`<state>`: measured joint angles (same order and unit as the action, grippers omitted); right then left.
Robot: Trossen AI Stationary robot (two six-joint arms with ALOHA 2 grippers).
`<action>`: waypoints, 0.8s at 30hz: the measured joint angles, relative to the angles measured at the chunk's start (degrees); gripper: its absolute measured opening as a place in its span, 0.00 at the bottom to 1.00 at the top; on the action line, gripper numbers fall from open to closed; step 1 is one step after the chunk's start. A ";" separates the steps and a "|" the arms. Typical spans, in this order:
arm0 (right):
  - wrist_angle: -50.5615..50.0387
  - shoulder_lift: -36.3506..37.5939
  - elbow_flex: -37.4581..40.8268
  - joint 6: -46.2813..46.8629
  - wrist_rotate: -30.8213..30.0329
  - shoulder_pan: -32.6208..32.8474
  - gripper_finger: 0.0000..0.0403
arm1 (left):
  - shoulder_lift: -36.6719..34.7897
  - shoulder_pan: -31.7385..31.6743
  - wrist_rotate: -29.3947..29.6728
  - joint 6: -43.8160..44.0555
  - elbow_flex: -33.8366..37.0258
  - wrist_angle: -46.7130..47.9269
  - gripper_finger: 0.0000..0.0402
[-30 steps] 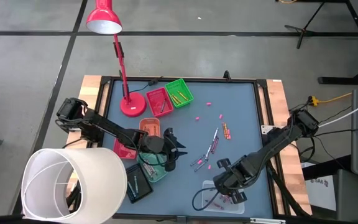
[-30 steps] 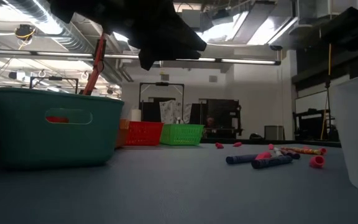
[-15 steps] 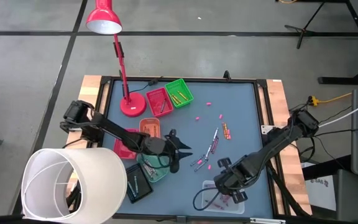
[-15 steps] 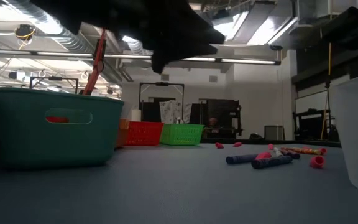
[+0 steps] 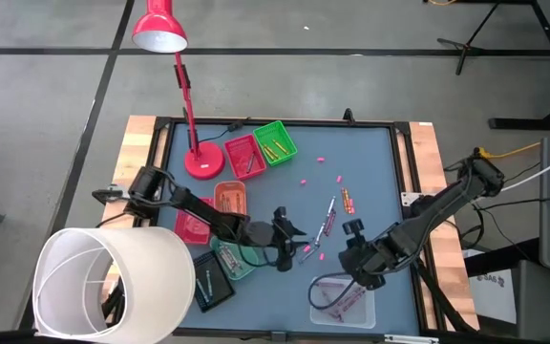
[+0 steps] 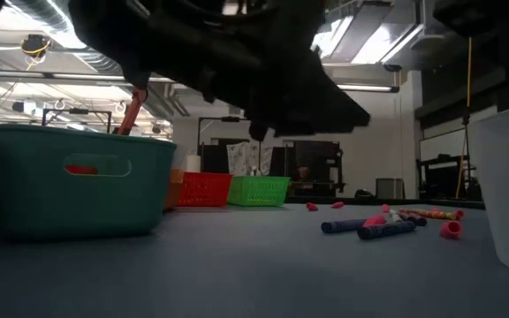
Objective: Sort crayons
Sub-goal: Put the blue crayon into the right red basket
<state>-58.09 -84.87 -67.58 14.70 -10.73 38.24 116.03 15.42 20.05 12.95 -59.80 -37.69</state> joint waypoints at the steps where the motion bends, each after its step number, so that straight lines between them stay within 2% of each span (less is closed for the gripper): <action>1: 0.39 0.92 1.04 0.08 -0.22 0.00 0.27 | 0.65 0.00 -0.02 0.00 -0.61 0.53 0.27; 7: 3.49 7.01 7.56 0.17 -1.43 -0.02 0.27 | 1.13 -0.02 0.02 0.40 -1.63 8.41 0.27; 15: 11.57 13.96 14.85 0.35 -5.62 -0.02 0.27 | 1.13 0.57 -1.45 4.94 -1.57 13.04 0.27; 22: 15.48 15.11 18.67 0.28 -7.72 -0.28 0.27 | 1.13 0.87 -2.40 8.41 -4.92 13.56 0.27; 24: 15.81 15.11 19.40 0.24 -7.68 -1.10 0.27 | 1.11 0.83 -3.00 8.45 -7.57 16.89 0.27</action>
<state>-42.28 -69.76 -48.18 14.94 -18.42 37.14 117.14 16.25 17.05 21.40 -67.37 -20.79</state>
